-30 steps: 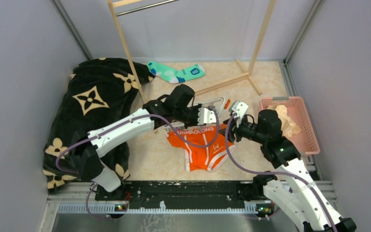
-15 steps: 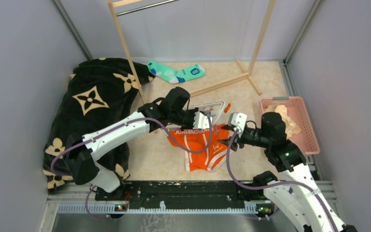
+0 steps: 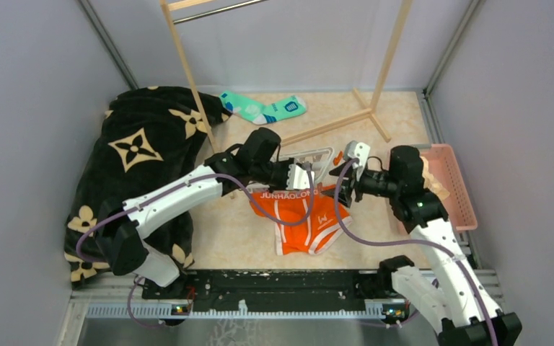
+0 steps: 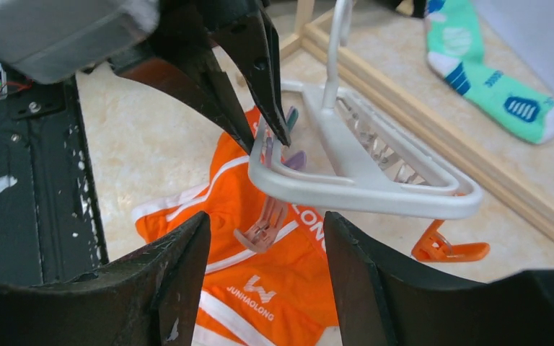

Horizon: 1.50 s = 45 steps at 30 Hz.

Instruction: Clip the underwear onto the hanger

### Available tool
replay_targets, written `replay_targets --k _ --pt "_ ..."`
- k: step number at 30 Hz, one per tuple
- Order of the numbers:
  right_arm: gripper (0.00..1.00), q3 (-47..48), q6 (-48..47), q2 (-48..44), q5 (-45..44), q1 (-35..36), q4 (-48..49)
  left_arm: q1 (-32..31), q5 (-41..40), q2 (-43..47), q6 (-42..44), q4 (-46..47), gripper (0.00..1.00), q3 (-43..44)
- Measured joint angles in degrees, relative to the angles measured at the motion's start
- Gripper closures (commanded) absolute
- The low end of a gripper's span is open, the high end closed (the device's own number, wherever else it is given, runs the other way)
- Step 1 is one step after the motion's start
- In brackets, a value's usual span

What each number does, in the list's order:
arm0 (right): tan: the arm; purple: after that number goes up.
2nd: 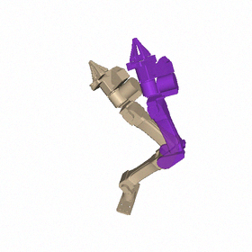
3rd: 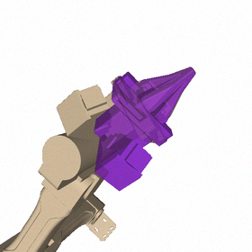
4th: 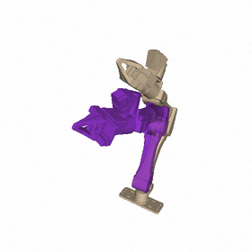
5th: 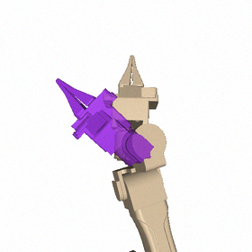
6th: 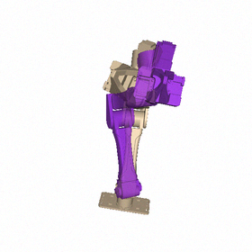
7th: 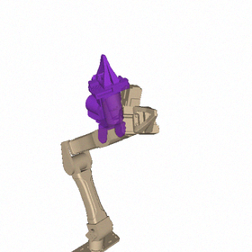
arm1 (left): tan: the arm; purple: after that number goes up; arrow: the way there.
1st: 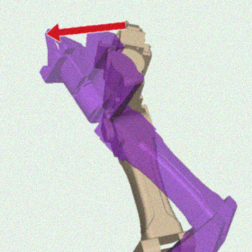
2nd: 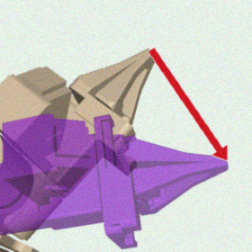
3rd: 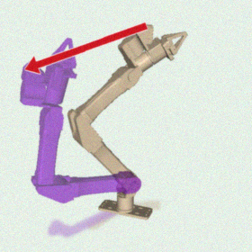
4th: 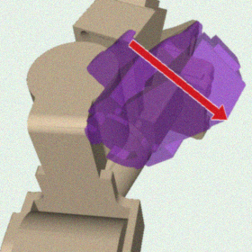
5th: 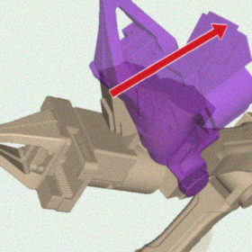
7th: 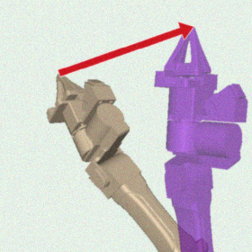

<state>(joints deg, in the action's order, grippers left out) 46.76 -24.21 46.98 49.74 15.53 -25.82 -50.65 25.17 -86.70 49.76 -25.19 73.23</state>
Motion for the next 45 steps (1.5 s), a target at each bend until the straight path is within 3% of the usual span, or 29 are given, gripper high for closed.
replay_targets --k 8,17,31,45 --pt "0.41 -6.27 9.51 -13.7 -2.75 -0.44 6.91 0.94 0.35 0.02 0.57 1.57 1.0 -1.55" --pt "0.36 -8.61 14.82 -16.06 -5.31 -0.46 6.23 2.34 1.46 -0.17 3.26 0.87 1.0 -2.45" --pt "0.34 -16.63 9.79 -3.67 10.82 -0.85 21.44 2.93 4.39 2.4 6.51 0.26 1.0 -5.64" --pt "0.33 -11.13 -7.96 11.41 22.27 -4.17 14.64 3.3 5.09 3.56 6.93 0.31 1.0 -6.69"
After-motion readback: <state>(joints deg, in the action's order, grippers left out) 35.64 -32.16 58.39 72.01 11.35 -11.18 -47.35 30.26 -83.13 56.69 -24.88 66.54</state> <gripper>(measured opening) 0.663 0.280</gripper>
